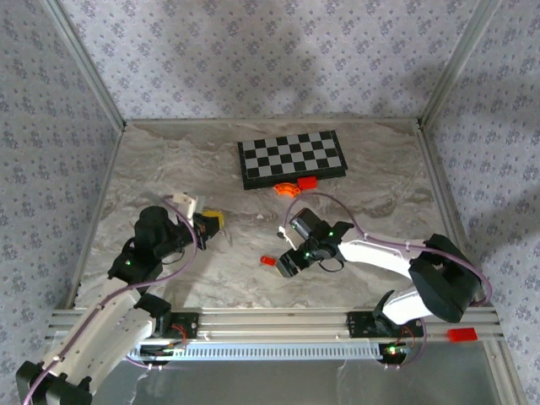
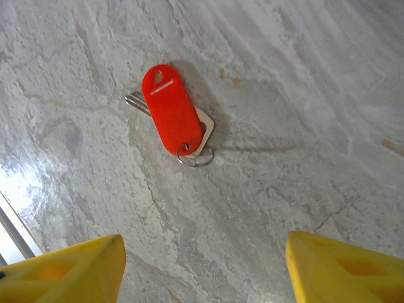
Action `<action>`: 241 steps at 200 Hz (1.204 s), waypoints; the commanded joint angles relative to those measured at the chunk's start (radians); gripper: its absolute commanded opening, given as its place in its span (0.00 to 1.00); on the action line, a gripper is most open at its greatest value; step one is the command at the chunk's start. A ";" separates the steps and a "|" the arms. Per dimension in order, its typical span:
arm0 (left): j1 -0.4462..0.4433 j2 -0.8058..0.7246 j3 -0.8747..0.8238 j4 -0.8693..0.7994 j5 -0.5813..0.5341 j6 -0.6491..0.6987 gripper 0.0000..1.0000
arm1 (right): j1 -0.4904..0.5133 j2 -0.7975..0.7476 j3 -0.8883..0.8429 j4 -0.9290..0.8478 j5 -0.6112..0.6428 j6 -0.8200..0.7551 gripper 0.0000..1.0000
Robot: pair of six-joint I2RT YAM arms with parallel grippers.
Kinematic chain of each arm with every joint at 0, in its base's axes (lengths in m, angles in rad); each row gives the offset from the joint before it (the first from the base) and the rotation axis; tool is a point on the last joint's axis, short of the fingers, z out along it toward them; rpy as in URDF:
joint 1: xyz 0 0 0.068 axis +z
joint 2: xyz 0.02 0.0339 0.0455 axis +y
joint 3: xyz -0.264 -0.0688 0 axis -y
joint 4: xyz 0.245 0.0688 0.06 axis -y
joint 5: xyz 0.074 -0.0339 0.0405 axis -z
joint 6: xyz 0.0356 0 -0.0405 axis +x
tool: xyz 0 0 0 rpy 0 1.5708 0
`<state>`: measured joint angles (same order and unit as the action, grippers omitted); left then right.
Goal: Put the keys on the keyring
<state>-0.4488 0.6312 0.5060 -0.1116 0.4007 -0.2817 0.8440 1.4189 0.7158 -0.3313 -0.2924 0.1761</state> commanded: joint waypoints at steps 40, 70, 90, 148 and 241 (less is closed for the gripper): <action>-0.011 -0.007 0.014 0.062 0.029 0.009 0.00 | 0.002 0.091 0.017 0.123 -0.031 -0.047 0.60; -0.011 -0.011 0.013 0.058 0.023 0.013 0.00 | 0.017 0.136 0.041 0.122 -0.053 -0.069 0.56; -0.011 -0.013 0.009 0.059 0.019 0.015 0.00 | 0.042 0.149 0.051 0.132 -0.054 -0.083 0.56; -0.011 -0.025 0.004 0.053 0.003 0.017 0.00 | 0.082 0.166 0.079 0.134 -0.062 -0.083 0.47; -0.011 -0.059 -0.004 0.043 -0.014 0.015 0.00 | 0.134 0.055 0.087 0.040 0.126 -0.101 0.42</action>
<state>-0.4545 0.5953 0.4999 -0.1040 0.3950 -0.2783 0.9691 1.5471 0.7773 -0.2222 -0.2840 0.1070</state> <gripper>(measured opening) 0.043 0.418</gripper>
